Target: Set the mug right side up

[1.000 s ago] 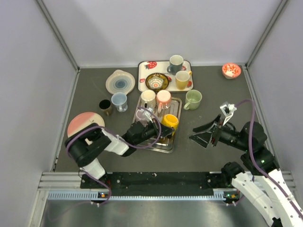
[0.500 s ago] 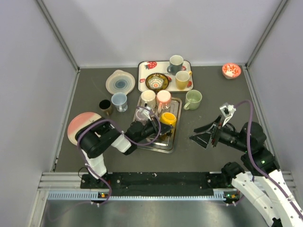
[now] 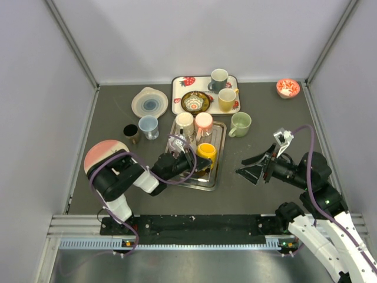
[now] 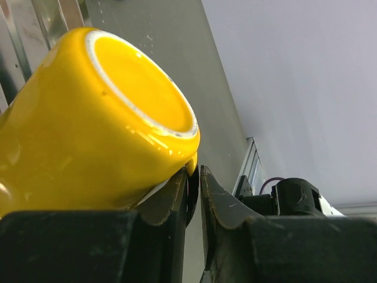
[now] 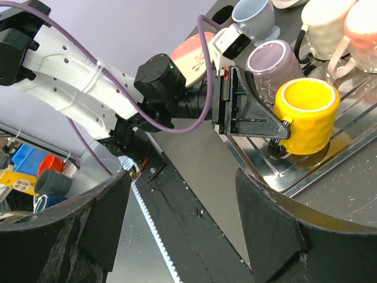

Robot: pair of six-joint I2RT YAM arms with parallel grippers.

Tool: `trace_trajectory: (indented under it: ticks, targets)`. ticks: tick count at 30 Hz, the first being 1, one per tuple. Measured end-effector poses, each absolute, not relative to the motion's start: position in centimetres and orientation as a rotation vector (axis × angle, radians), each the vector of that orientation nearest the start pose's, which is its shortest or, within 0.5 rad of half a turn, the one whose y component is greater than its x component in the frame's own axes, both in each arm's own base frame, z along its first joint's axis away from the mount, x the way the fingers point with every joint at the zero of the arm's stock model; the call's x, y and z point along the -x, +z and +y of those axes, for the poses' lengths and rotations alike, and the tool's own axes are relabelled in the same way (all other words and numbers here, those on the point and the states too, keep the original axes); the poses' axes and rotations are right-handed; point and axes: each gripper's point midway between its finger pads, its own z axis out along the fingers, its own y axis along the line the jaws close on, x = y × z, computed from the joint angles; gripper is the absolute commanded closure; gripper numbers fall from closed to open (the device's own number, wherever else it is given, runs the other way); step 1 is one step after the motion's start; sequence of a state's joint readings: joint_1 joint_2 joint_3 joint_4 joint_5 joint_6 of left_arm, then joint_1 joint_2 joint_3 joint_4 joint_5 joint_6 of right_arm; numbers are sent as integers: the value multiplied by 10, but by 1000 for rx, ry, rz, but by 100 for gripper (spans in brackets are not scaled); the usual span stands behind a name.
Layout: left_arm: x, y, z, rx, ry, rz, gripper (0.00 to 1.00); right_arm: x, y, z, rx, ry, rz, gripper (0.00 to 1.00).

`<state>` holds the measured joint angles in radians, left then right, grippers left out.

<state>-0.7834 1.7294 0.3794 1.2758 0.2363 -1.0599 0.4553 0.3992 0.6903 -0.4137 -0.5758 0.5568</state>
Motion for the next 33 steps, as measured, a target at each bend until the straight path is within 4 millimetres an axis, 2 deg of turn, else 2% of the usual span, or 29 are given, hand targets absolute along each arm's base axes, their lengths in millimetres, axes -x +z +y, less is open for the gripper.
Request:
trace_trajectory:
  ticks: [14,26,33]
  targets:
    - [-225,105,-337,26,-1529,1935,65,-129,282,189,369,1212,1798,28]
    - [-213,76,-324,36,-1438,2083,56,-132,275,187,368,1182,1812,28]
    - [-209,80,-310,17,-1347,2118,51,-132,273,186,365,1176,1822,28]
